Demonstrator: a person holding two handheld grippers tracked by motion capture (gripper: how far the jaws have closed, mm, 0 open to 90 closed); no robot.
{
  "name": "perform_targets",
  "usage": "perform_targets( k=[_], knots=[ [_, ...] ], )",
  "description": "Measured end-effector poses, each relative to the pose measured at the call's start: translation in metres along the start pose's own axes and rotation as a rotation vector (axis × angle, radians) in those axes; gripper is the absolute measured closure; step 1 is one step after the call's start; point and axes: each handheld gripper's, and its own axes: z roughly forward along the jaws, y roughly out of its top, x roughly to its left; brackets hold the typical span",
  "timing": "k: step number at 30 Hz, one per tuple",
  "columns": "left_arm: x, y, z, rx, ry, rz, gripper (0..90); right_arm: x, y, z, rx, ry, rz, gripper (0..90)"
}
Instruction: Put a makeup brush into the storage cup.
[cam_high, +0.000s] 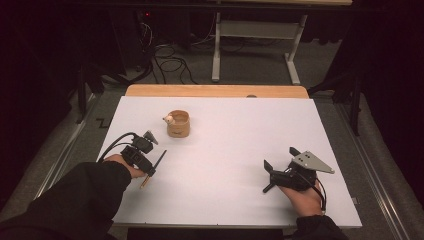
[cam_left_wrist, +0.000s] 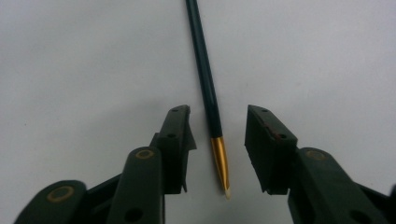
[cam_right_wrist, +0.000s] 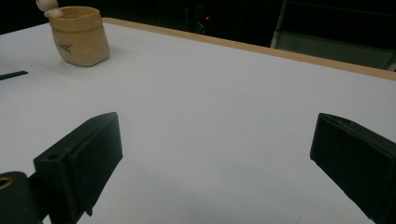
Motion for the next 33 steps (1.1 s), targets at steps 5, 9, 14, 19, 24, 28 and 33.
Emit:
perform_targets(
  k=[5,9,14,19,24,28,33],
  knots=[
    [0.000,-0.001,0.008,0.011,-0.009,-0.006,63.4,-0.001,0.000,0.000,0.001,-0.005,-0.004,3.2],
    [-0.002,-0.001,0.017,0.030,0.000,-0.007,65.4,0.000,-0.001,0.001,0.012,0.000,-0.010,3.2],
    [-0.005,0.001,0.018,0.038,0.031,-0.005,68.4,0.002,0.000,0.000,0.003,0.006,-0.019,3.4],
    [-0.010,0.004,0.018,0.058,0.063,0.008,68.6,0.002,0.001,-0.001,-0.003,0.003,-0.013,3.5],
    [-0.011,0.004,0.019,0.056,0.068,0.013,68.7,0.001,0.000,0.000,0.004,0.002,-0.013,3.7],
    [-0.012,0.004,0.019,0.057,0.073,0.027,69.7,0.002,0.000,0.000,0.005,0.002,-0.012,3.9],
    [-0.013,0.004,0.019,0.060,0.063,0.036,74.5,0.002,0.000,0.000,0.005,0.003,-0.010,4.1]
  ],
)
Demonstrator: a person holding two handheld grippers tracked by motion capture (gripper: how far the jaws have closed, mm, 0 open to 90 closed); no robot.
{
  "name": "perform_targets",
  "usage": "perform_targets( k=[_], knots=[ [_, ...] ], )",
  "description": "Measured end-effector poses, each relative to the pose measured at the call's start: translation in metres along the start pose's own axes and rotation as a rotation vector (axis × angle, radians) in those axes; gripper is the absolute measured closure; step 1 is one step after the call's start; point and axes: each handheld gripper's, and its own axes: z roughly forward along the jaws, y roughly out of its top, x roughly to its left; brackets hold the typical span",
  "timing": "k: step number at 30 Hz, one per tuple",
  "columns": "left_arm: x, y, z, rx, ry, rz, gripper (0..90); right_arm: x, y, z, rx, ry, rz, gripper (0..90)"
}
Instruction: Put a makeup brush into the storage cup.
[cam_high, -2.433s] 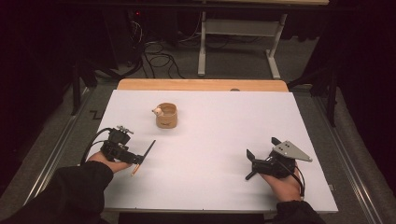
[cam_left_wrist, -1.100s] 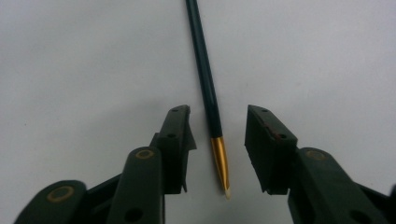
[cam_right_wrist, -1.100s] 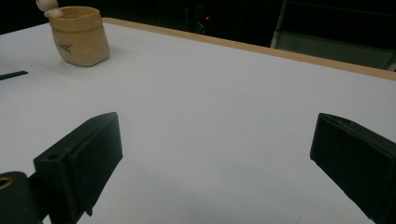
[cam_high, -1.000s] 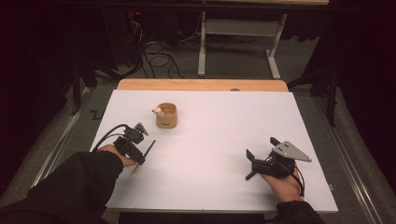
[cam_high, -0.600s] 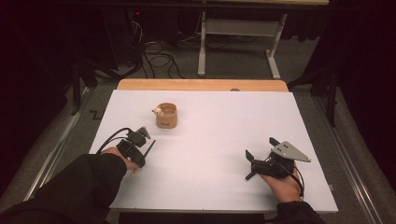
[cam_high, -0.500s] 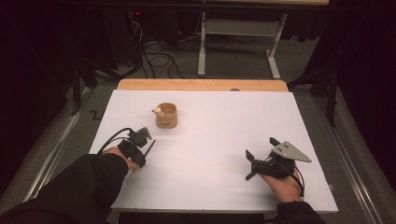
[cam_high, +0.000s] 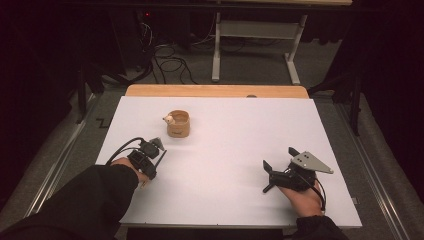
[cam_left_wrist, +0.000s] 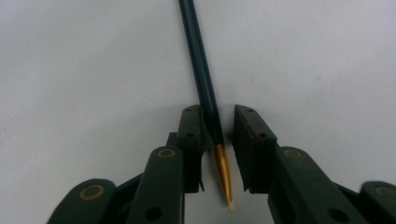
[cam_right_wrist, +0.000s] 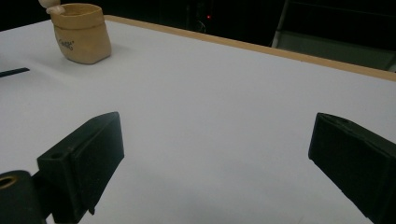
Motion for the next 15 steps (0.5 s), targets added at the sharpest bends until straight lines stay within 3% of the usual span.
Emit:
perform_targets(
  k=[6,15],
  knots=[
    [-0.0005,0.0003,0.0002,-0.007,-0.005,0.010,82.6,-0.0003,0.0000,-0.0003,0.000,0.001,0.004,4.3],
    [0.0001,-0.0005,-0.0003,-0.013,-0.009,0.034,83.4,-0.0001,-0.0002,0.0003,0.002,0.004,0.004,4.7]
  ],
)
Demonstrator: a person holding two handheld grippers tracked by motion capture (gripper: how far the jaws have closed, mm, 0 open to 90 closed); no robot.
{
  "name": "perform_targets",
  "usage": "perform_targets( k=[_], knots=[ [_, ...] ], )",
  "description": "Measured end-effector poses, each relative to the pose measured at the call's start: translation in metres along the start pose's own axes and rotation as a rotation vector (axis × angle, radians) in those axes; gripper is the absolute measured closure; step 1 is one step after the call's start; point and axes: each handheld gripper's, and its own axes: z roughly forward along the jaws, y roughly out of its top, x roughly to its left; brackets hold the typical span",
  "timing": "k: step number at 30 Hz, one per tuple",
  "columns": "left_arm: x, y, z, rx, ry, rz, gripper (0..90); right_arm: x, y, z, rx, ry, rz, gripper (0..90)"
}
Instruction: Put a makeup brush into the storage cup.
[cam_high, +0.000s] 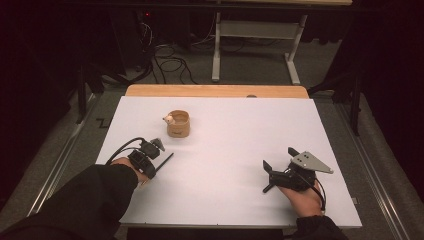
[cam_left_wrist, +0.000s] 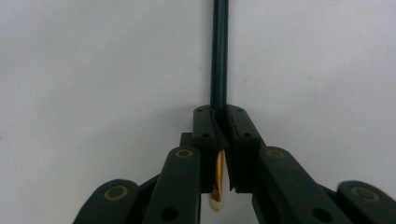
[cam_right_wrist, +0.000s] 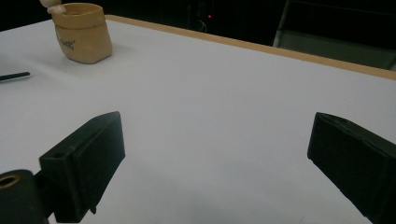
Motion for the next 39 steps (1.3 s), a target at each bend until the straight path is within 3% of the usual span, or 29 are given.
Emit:
perform_targets(
  k=[6,19,28,39],
  knots=[
    [-0.002,0.001,-0.005,-0.008,-0.002,0.013,83.6,0.000,0.000,0.000,0.001,0.000,0.000,4.8],
    [-0.011,0.008,-0.039,-0.043,0.003,0.065,83.7,0.000,0.000,0.000,0.000,0.000,-0.001,4.9],
    [-0.020,0.013,-0.063,-0.069,0.004,0.116,83.8,0.000,0.000,0.000,0.000,0.000,0.002,5.0],
    [-0.037,0.022,-0.074,-0.091,-0.004,0.197,83.7,0.000,0.000,0.000,-0.003,0.000,-0.003,5.0]
  ],
)
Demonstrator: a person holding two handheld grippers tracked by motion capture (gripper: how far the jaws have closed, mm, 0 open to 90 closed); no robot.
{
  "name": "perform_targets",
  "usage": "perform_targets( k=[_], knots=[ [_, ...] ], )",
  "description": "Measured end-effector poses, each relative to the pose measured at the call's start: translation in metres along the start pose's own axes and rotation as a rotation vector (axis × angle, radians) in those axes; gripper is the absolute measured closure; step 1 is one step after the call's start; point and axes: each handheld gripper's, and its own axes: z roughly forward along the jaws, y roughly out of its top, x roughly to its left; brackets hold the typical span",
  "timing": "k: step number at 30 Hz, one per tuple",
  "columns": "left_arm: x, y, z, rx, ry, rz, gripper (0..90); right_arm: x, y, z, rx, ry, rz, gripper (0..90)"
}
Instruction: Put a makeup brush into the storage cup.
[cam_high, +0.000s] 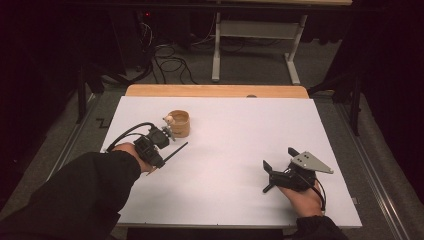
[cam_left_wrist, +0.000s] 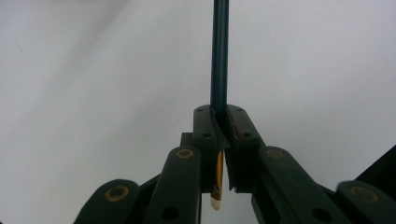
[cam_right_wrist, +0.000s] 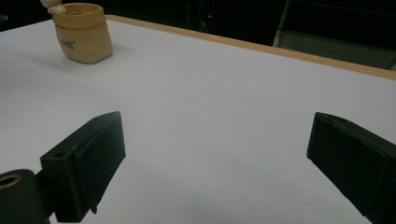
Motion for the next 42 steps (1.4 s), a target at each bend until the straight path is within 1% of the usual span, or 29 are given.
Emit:
perform_targets(
  k=[1,11,19,24,27,30,34,39,42],
  knots=[
    [-0.002,0.001,0.000,-0.009,-0.003,0.002,83.7,0.000,0.000,0.000,0.000,0.000,0.000,5.0],
    [-0.028,0.021,0.000,-0.021,-0.032,0.104,83.7,0.001,0.000,0.000,0.000,0.001,-0.008,5.1],
    [-0.049,0.035,0.000,-0.020,-0.048,0.171,83.7,0.001,0.000,0.000,-0.001,0.002,-0.013,5.3],
    [-0.061,0.042,-0.001,-0.035,-0.060,0.211,83.7,0.002,0.000,0.001,-0.001,0.005,-0.016,5.4],
    [-0.068,0.047,-0.002,-0.026,-0.067,0.247,83.7,0.002,0.000,0.001,-0.002,0.006,-0.019,5.7],
    [-0.078,0.052,-0.001,-0.018,-0.078,0.293,83.7,0.003,0.000,0.001,-0.001,0.007,-0.025,5.8],
    [-0.088,0.057,-0.002,-0.015,-0.083,0.336,83.7,0.003,0.000,0.001,-0.002,0.007,-0.027,5.9],
    [-0.098,0.063,-0.001,-0.015,-0.088,0.369,83.7,0.003,0.000,0.001,-0.001,0.008,-0.027,6.0],
    [-0.101,0.065,0.000,-0.012,-0.089,0.382,83.7,0.003,0.000,0.001,-0.001,0.010,-0.027,6.0]
  ],
)
